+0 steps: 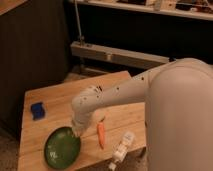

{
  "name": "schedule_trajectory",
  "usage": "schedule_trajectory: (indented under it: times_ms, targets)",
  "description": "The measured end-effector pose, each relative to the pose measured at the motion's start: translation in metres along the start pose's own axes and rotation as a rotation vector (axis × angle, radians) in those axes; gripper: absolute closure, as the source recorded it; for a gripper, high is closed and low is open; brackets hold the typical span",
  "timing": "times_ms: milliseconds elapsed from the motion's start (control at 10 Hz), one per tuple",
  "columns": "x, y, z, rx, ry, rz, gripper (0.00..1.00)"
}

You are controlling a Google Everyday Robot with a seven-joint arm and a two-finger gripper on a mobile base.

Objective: Drag the ceramic bowl in a circle

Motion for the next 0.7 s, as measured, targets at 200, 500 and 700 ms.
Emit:
schedule_trajectory:
  times_ms: [200,500,700]
  targets:
    - [-0.023,-0.036,0.024,0.009,-0.073,-0.076,0.86]
    - [-0.024,-0.097,0.054,0.039,-0.139,-0.204,0.86]
    - [-0.003,-0.128,0.054,0.061,-0.137,-0.280,0.86]
